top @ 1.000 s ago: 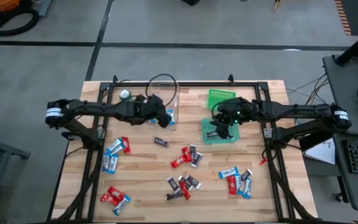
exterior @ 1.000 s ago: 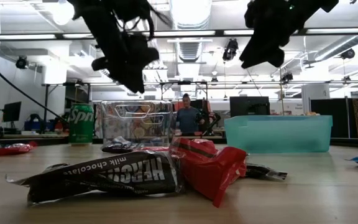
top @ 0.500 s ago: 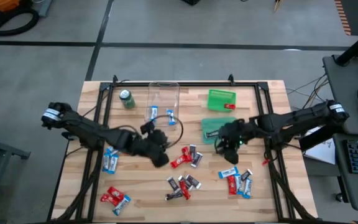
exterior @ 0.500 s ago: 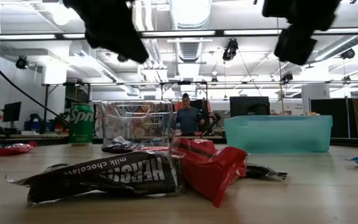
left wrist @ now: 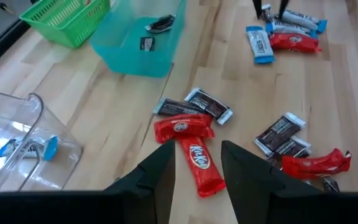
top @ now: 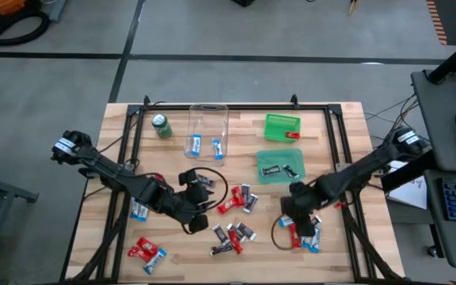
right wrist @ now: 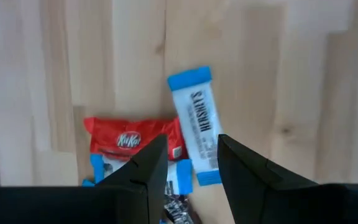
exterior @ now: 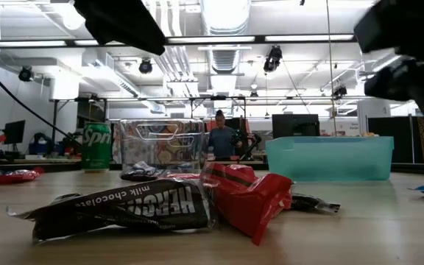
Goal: Sort candy
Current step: Put the white candy into the transparent bin
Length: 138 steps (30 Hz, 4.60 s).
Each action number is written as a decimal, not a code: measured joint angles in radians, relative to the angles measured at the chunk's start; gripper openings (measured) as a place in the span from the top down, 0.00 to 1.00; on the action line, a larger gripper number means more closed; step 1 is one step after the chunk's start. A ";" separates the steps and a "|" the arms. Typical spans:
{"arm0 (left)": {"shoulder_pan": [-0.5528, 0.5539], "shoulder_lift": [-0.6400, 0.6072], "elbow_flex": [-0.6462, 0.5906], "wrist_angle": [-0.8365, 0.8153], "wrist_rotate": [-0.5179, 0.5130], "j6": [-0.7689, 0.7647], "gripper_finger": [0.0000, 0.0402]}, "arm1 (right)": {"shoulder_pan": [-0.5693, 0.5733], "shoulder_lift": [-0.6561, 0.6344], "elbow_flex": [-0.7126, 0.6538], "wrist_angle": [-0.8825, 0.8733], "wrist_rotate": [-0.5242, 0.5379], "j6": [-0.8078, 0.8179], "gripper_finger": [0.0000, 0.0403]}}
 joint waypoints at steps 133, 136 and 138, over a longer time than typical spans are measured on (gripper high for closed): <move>0.288 0.015 -0.006 0.226 -0.236 0.230 1.00 | 0.035 -0.186 -0.037 0.669 0.808 -0.192 0.60; 0.412 -0.026 0.002 0.105 -0.226 0.222 1.00 | 0.035 -0.184 -0.037 0.667 0.809 -0.178 0.60; 0.494 -0.036 0.005 0.072 -0.164 0.215 1.00 | 0.035 -0.184 -0.037 0.651 0.809 -0.170 0.60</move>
